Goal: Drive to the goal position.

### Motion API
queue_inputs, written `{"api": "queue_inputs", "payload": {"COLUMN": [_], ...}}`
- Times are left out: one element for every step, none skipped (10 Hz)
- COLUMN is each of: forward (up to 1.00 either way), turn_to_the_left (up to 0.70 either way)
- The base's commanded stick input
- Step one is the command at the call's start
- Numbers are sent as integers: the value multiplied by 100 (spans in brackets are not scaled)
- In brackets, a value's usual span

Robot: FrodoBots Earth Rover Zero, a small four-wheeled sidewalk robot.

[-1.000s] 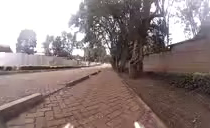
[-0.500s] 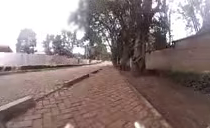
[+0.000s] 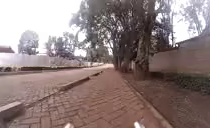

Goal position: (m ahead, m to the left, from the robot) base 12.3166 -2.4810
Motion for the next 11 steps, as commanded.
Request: {"api": "queue_inputs", "payload": {"forward": [50,50,50,50,50,50,50,50,50,50,50], "turn_to_the_left": [0,0,0,0,3,5,14,2,-46,-24,-3]}}
